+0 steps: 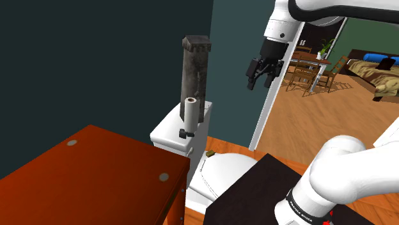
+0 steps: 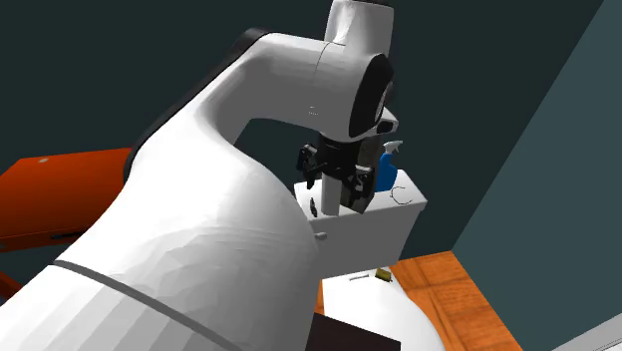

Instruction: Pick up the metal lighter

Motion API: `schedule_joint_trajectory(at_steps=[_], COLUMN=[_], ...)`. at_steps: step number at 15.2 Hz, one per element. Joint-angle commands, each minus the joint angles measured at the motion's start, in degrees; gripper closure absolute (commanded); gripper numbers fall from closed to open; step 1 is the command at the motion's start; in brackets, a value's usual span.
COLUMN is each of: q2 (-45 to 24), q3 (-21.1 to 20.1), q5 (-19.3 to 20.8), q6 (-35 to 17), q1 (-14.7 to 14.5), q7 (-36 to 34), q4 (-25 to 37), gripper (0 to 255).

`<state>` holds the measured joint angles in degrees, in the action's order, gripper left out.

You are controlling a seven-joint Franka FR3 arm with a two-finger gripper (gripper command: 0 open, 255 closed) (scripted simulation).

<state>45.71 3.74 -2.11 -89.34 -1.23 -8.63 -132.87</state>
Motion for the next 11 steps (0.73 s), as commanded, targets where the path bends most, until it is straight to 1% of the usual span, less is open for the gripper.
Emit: schedule_joint_trajectory(at_steps=[1,6,11], q2=[0.0,-5.9,-13.6], q3=[0.0,0.8,1.5], q5=[0.0,0.6,0.8], q6=[0.0,-9.8,-19.4], q1=[0.0,-2.3,-4.6], q7=[0.0,5.6,11.1], q4=[0.0,-4.0,-6.0], gripper=[0,0,0])
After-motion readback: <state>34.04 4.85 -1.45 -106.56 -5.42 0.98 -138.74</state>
